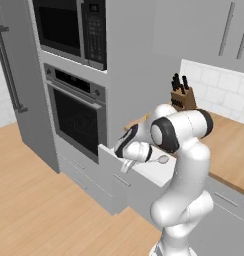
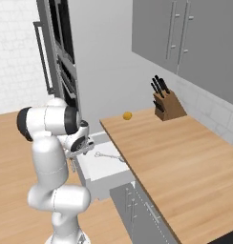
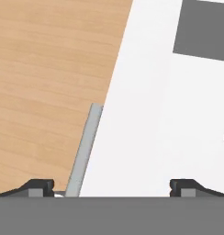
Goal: Pick the tongs from the drawer and place it on the counter.
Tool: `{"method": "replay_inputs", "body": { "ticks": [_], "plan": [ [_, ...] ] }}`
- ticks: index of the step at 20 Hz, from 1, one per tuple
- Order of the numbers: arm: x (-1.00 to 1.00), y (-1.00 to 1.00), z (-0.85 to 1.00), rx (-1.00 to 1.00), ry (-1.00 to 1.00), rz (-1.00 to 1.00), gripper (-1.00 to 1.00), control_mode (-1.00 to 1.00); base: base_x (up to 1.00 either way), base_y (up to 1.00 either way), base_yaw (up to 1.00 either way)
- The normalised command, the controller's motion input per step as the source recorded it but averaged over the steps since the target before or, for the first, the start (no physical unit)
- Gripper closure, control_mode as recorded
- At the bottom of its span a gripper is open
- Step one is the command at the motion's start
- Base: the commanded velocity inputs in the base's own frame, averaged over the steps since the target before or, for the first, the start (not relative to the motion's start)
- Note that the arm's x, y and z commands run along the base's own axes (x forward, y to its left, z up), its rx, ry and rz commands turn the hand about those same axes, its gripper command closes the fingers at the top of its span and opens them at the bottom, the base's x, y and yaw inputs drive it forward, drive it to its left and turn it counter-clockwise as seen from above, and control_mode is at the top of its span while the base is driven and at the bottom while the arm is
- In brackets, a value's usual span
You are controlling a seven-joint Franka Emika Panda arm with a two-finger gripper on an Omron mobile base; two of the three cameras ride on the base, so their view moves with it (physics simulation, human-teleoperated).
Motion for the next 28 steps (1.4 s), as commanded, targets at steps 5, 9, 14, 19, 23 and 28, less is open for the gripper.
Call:
{"method": "replay_inputs", "body": {
  "ticks": [5,9,14,19,23,28],
  "plan": [
    [-0.5,0.63,-0.77,-0.06,0.01,0.08,-1.0,-1.0,0.0,0.0,0.0],
    [-1.0,1.0,-0.97,-0.2,0.01,0.14,-1.0,-1.0,0.0,0.0,0.0],
    [-1.0,1.0,-0.98,-0.21,0.14,0.15,-1.0,-1.0,0.0,0.0,0.0],
    [-1.0,1.0,-0.62,-0.16,0.41,0.12,-1.0,-1.0,0.0,0.0,0.0],
    [-1.0,1.0,-0.46,-0.13,0.42,0.12,-1.0,-1.0,0.0,0.0,0.0],
    [-0.43,-0.1,0.69,-0.12,-0.4,0.03,-1.0,-1.0,0.0,0.0,0.0]
  ]
}}
